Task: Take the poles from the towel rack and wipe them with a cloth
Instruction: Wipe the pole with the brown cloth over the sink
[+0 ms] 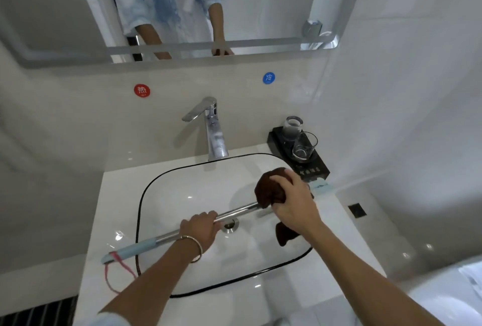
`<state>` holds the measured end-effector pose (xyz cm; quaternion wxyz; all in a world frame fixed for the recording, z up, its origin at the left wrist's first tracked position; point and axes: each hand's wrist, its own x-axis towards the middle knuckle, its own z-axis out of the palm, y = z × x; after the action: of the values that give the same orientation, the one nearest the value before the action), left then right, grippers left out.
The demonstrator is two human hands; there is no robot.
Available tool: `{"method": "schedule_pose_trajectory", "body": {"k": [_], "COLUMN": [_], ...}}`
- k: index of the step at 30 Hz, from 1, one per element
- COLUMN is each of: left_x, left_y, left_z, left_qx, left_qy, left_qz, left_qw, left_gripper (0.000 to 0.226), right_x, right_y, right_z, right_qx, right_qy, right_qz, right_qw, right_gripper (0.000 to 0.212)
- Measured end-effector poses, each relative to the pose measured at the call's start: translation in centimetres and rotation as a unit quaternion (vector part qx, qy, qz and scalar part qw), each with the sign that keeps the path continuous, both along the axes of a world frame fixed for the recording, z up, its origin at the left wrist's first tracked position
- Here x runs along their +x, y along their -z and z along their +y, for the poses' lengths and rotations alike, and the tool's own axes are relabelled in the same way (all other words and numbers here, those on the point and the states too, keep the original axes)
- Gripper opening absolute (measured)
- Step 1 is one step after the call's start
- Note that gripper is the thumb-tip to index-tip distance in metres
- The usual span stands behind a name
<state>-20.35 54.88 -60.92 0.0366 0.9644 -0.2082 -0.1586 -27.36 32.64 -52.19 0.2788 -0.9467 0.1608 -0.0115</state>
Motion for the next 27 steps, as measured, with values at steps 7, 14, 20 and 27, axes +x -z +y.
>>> {"method": "schedule_pose_trajectory", "body": {"k": [7,14,20,27], "left_x": [0.4,-0.9,-1.7,-2.3], "left_y": [-0.5,0.2,0.6,0.6], "left_z": [7.3,18.3,18.5,18.3], "left_qx": [-0.066,0.019,-0.076,-0.053], "left_qy": [0.037,-0.163,-0.143,-0.152], "left_qz": [-0.095,-0.006,0.056,0.048], "left_qw": [0.993,0.986,0.985,0.986], "left_gripper": [0.067,0.064,0.038,0.038], "right_x": [-0.4,1.3,3.4,4.3], "right_y": [3.8,3.4,2.7,2.7], "right_z": [2.4,3.8,8.0,10.2], "right_qx": [-0.11,-0.127,-0.164,-0.213], "right_qy": [-0.062,-0.034,-0.034,-0.1], "right_qz": [0.163,0.178,0.211,0.232], "right_qw": [0.978,0.975,0.963,0.944], "right_gripper": [0.064,0.052,0.039,0.038]}}
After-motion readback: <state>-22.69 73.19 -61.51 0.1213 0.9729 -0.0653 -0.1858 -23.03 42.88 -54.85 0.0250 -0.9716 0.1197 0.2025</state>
